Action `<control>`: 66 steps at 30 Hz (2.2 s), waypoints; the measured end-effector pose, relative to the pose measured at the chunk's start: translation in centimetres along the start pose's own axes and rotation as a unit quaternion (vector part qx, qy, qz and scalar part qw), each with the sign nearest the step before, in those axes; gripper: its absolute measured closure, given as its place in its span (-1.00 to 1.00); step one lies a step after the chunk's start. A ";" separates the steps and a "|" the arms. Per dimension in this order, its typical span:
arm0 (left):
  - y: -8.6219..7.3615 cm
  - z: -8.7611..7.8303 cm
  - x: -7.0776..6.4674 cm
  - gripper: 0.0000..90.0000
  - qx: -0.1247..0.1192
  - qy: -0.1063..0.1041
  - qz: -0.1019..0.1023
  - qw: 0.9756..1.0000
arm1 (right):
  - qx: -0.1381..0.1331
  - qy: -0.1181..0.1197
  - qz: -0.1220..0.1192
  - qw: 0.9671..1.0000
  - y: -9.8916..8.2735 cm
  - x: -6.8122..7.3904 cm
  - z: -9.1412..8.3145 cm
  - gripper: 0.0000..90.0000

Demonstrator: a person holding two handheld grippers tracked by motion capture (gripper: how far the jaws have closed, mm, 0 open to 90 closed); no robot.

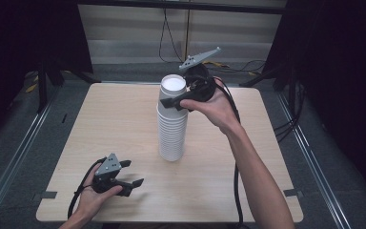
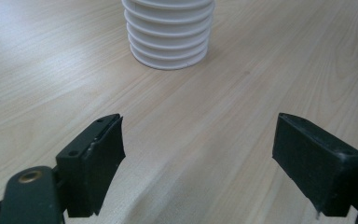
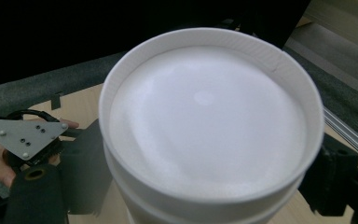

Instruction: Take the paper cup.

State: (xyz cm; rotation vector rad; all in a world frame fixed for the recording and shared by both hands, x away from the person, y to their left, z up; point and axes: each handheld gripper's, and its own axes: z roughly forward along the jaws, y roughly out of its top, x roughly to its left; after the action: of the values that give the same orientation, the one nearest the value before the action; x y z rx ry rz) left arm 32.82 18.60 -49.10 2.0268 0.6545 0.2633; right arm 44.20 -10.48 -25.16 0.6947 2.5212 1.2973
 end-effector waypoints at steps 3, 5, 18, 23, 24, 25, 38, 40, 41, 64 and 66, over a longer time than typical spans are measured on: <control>0.0 0.1 0.0 -0.64 0.002 -0.001 -0.002 1.000 | -0.002 0.002 0.000 1.000 0.0 -0.1 -0.1 -0.60; 0.0 0.1 0.0 -0.64 0.003 -0.001 0.000 1.000 | -0.003 0.000 -0.001 1.000 0.0 0.0 -0.1 -0.60; 0.0 0.2 0.0 -0.64 0.004 -0.003 -0.003 1.000 | -0.015 -0.010 -0.013 1.000 0.1 0.3 -0.4 -0.56; -0.1 0.1 0.1 -0.64 0.007 -0.002 -0.001 1.000 | -0.022 -0.016 -0.016 1.000 0.0 0.5 -0.5 -0.55; -0.1 0.1 0.0 -0.64 0.006 -0.002 -0.001 1.000 | -0.022 -0.016 -0.016 1.000 0.1 0.5 -0.5 -0.55; -0.1 0.1 0.0 -0.64 0.006 -0.003 -0.001 1.000 | -0.024 -0.016 -0.015 0.999 0.1 0.5 -0.5 -0.55; 0.0 0.1 0.0 -0.63 0.002 -0.001 -0.003 1.000 | -0.074 -0.018 -0.011 0.997 0.5 0.6 -2.0 -0.55; 0.0 0.1 0.0 -0.63 0.002 0.000 -0.003 1.000 | -0.082 -0.014 -0.009 0.996 0.5 0.6 -2.1 -0.55; 0.0 0.1 0.0 -0.63 0.003 -0.001 -0.003 1.000 | -0.085 -0.014 -0.009 0.996 0.5 0.6 -2.2 -0.55; 0.0 0.1 -0.1 -0.63 0.004 -0.001 -0.001 1.000 | -0.164 0.005 -0.003 0.986 1.1 0.7 -4.3 -0.54; 0.0 0.2 0.0 -0.63 0.004 -0.002 -0.001 1.000 | -0.168 0.007 0.004 0.986 1.0 0.5 -4.4 -0.54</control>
State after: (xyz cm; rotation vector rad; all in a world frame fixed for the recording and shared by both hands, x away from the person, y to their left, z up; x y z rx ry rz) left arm 32.86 18.45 -49.19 2.0342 0.6561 0.2554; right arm 42.27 -12.83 -21.73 0.6207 2.2276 1.6800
